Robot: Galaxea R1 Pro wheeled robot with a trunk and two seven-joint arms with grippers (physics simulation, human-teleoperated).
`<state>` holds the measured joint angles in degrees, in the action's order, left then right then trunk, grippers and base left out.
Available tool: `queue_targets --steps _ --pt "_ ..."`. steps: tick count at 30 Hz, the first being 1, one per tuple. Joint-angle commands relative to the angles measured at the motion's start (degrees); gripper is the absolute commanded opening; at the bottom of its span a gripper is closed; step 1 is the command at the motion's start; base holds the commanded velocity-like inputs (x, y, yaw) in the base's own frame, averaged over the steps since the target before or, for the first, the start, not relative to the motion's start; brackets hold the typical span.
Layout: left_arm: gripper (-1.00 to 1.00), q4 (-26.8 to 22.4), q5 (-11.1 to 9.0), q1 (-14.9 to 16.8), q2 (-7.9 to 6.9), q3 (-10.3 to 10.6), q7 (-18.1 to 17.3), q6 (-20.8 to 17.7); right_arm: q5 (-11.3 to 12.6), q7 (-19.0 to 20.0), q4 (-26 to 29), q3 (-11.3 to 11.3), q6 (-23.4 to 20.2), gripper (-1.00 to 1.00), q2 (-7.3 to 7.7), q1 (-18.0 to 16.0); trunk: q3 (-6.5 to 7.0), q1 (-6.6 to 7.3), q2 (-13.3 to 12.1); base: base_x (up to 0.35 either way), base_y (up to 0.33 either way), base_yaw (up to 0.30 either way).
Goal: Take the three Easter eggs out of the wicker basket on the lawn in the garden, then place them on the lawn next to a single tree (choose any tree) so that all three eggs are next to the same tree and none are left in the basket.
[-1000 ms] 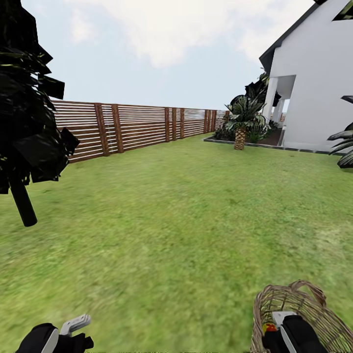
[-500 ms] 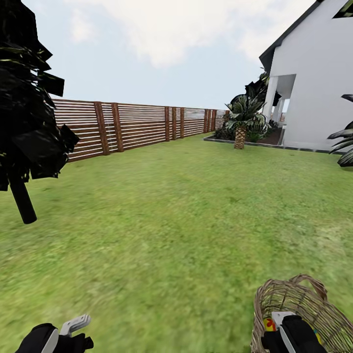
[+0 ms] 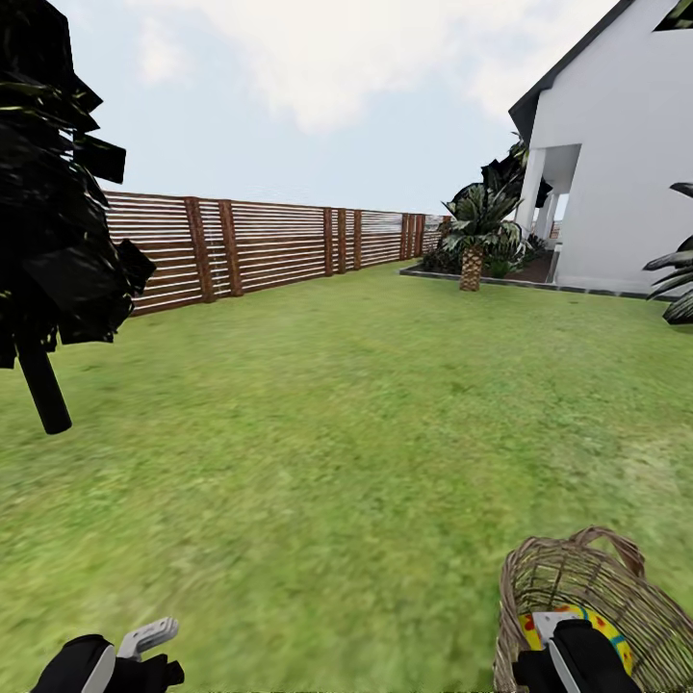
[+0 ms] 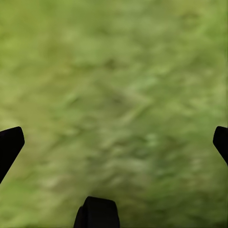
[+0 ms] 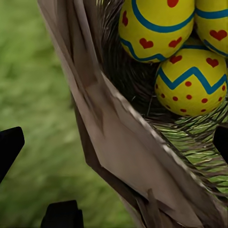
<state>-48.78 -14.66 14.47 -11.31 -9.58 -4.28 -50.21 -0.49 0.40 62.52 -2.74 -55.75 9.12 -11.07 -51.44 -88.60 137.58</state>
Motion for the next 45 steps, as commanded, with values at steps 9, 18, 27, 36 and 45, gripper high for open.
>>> queue_targets --steps 9,18,27,36,45 --pt "1.0 -0.09 0.33 0.03 -0.01 -0.18 -0.47 -0.27 -0.04 0.04 0.06 0.09 -0.24 1.0 -0.03 -0.06 -1.5 -1.75 3.25 0.0 0.0 0.0" --pt "1.0 -0.09 0.33 0.03 -0.02 -0.18 -0.56 -0.32 -0.06 0.04 0.06 0.01 -0.31 -1.0 0.02 -0.05 -1.56 -1.75 3.25 0.0 0.0 0.0" --pt "1.0 -0.09 0.33 0.03 0.05 -0.18 -0.56 -0.32 -0.21 -0.02 -0.02 0.01 -0.24 -1.0 -0.05 -0.07 -1.56 -1.75 3.25 0.0 0.0 0.0" --pt "1.0 -0.1 0.33 0.03 0.01 -0.18 -1.25 -0.32 -0.3 -0.04 -0.04 0.27 -0.24 -1.0 -0.15 -0.02 -1.56 -1.75 3.25 0.0 0.0 0.0" --pt "1.0 -0.66 0.16 -0.34 -0.6 -0.47 -2.23 0.33 0.02 0.31 0.56 0.59 -0.68 -1.0 0.79 -0.01 -1.56 -1.75 3.24 0.0 0.0 0.0"
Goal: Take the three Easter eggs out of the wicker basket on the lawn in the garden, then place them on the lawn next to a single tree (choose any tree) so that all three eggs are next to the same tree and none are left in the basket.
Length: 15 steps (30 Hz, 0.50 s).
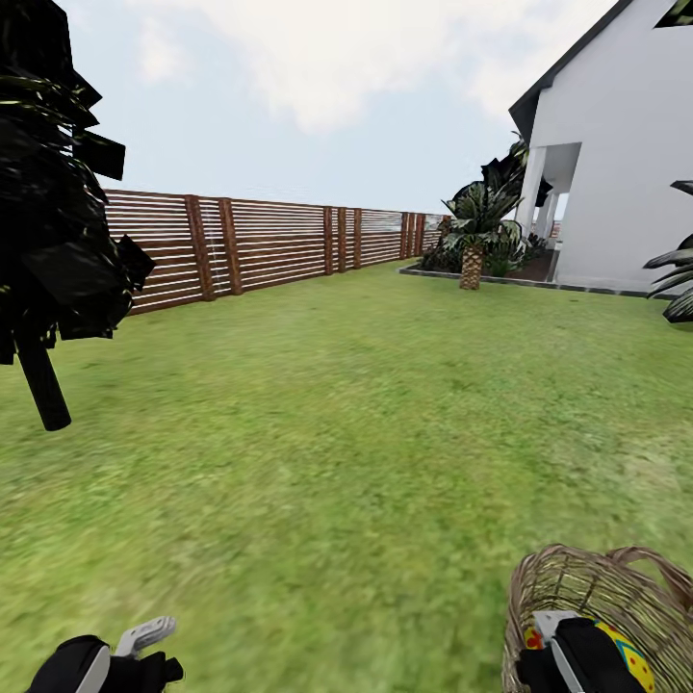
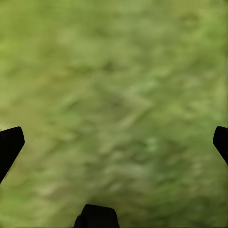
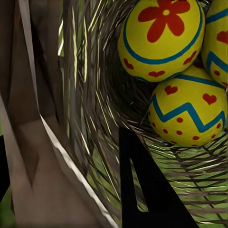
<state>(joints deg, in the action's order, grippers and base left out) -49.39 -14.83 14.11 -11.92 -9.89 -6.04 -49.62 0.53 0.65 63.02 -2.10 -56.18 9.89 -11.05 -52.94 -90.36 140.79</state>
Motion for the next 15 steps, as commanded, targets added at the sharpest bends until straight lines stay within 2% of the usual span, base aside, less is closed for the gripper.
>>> queue_targets --steps 1,2,3,5,8,12,13,15 --pt "1.0 -0.26 0.33 0.01 -0.31 -0.18 -0.47 -0.03 -0.29 0.05 0.33 -0.04 -0.25 -1.0 0.34 -0.03 -0.06 0.01 0.03 0.0 0.0 0.0" --pt "1.0 -0.39 0.36 0.08 -0.41 -0.36 -0.39 0.29 0.17 0.02 -0.01 -0.03 -0.04 -1.0 0.66 -0.02 -0.06 0.01 0.03 0.0 0.0 0.0" --pt "1.0 -0.36 0.51 0.11 -0.08 -0.61 -0.28 0.61 0.51 -0.04 -0.35 -0.08 0.29 -1.0 0.37 -0.06 -0.06 0.01 0.03 0.0 0.0 0.0" --pt "1.0 -0.34 0.52 0.13 0.57 -0.73 -0.28 1.25 -0.23 -0.15 -0.85 -0.16 0.93 -1.0 0.07 -0.08 -0.06 0.01 0.03 0.0 0.0 0.0" --pt "1.0 -0.44 0.51 0.13 1.18 -0.75 -0.29 2.23 -0.08 -0.18 -0.71 -0.22 0.99 -1.0 0.12 -0.05 -0.06 0.01 0.03 0.0 0.0 0.0" --pt "1.0 -0.53 0.49 0.13 1.28 -0.75 -0.29 3.52 0.91 -0.21 -0.76 -0.28 1.16 -1.0 0.11 -0.05 0.66 0.89 -1.58 0.0 0.0 0.0" --pt "1.0 -0.53 0.5 0.13 1.34 -0.69 -0.29 4.59 -1.96 -0.18 -0.61 -0.43 1.16 -1.0 0.12 -0.08 0.84 1.11 -1.98 0.0 0.0 -0.099" --pt "1.0 -0.49 0.51 0.13 1.39 -0.62 -0.29 4.62 -1.94 -0.2 -0.54 -0.52 1.16 -1.0 0.12 -0.07 1.2 1.55 -2.78 0.0 0.0 -0.233"
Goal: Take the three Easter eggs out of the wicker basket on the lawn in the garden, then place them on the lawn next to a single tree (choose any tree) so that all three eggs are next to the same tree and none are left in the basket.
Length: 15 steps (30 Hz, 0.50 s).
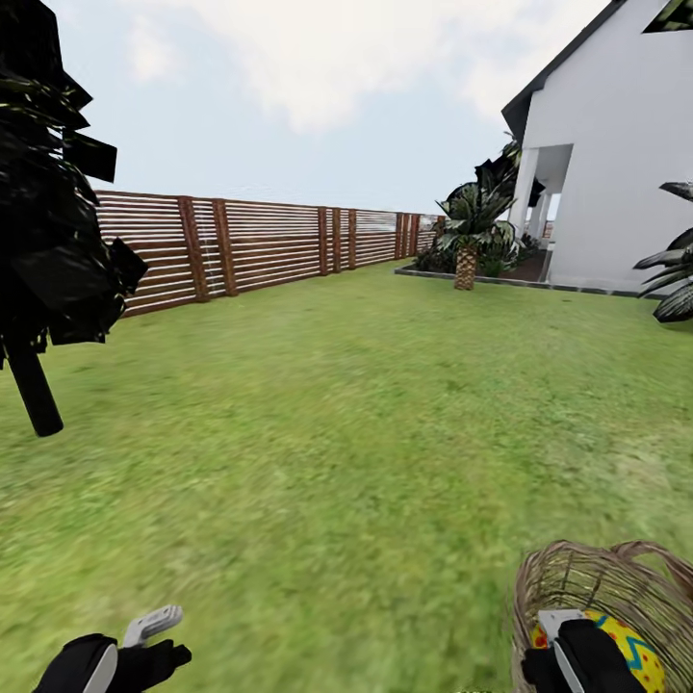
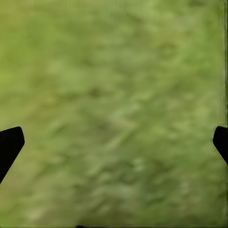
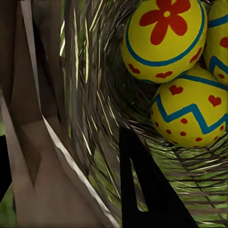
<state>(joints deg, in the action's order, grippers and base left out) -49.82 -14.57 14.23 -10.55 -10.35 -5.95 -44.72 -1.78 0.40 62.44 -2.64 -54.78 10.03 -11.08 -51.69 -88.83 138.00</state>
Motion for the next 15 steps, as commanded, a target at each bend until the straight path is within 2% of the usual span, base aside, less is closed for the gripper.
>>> queue_targets --steps 1,7,15 --pt "1.0 -0.03 0.24 0.01 0.07 -0.11 -0.35 -0.29 0.37 0.04 0.05 -0.03 -0.24 -1.0 -0.01 -0.03 0.12 0.24 -0.39 0.0 0.0 -0.277" --pt "1.0 0.07 0.25 0.01 0.15 0.03 -0.33 -0.2 0.37 -0.2 0.31 -0.34 -0.24 -1.0 0.8 -0.03 1.2 1.56 -2.79 0.0 0.0 -0.287" --pt "1.0 0.16 0.32 0.01 0.5 0.06 -0.36 -0.2 0.37 -0.22 0.31 -0.43 -0.24 -1.0 0.96 -0.04 2.64 3.31 -6.0 0.0 0.0 -0.288"
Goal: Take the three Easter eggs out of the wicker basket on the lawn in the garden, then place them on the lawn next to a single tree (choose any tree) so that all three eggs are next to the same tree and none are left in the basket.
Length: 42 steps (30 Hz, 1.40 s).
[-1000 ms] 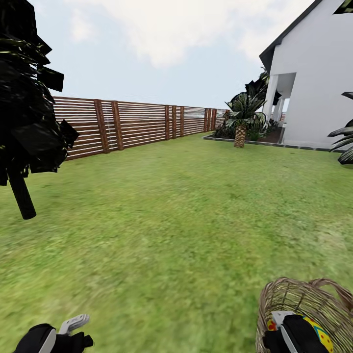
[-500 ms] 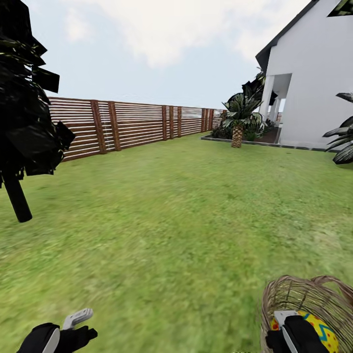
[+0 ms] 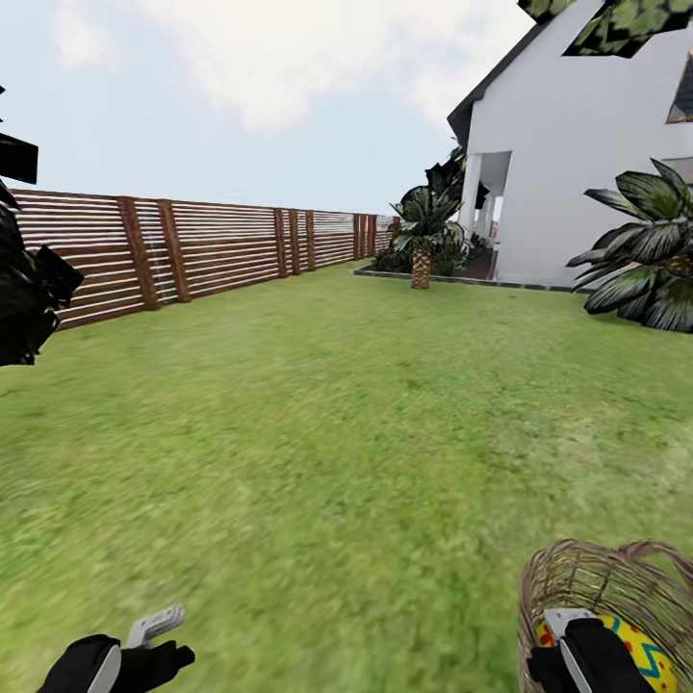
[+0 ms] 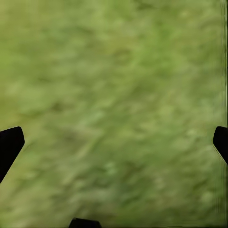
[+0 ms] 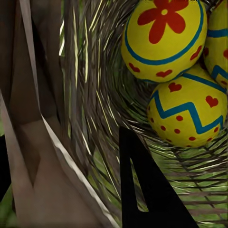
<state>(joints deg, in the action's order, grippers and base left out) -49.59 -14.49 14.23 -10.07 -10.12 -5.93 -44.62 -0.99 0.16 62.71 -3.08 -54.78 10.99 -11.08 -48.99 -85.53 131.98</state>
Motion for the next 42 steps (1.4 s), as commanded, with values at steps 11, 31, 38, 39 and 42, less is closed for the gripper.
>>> queue_targets --steps 11,31,38,39,42 --pt "1.0 -0.07 0.17 0.01 0.05 -0.17 -0.4 -0.36 -0.44 0.19 0.06 -3.37 -0.33 -1.0 -0.04 -0.04 1.92 2.43 -4.4 0.0 0.0 -0.288" --pt "1.0 -0.07 0.16 0.01 0.83 -0.16 -0.66 -0.29 -0.42 0.28 0.23 -3.42 -0.42 -1.0 0.0 -0.05 2.82 3.53 -6.4 0.192 -0.043 -0.228" --pt "1.0 -0.15 0.15 0.01 0.84 -0.15 -0.69 -0.3 -0.43 0.28 0.29 -3.43 -0.51 -1.0 0.0 -0.05 2.82 3.53 -6.4 0.337 -0.128 -0.287" --pt "1.0 -0.16 0.17 0.01 0.84 -0.14 -0.67 -0.3 -0.43 0.28 0.27 -3.43 -0.51 -1.0 0.0 -0.04 2.82 3.53 -6.4 0.337 -0.128 -0.287" --pt "1.0 -0.16 0.17 0.01 0.84 -0.12 -0.66 -0.29 -0.48 0.28 0.26 -3.42 -0.51 -1.0 -0.01 -0.04 2.82 3.53 -6.4 0.337 -0.128 -0.287"
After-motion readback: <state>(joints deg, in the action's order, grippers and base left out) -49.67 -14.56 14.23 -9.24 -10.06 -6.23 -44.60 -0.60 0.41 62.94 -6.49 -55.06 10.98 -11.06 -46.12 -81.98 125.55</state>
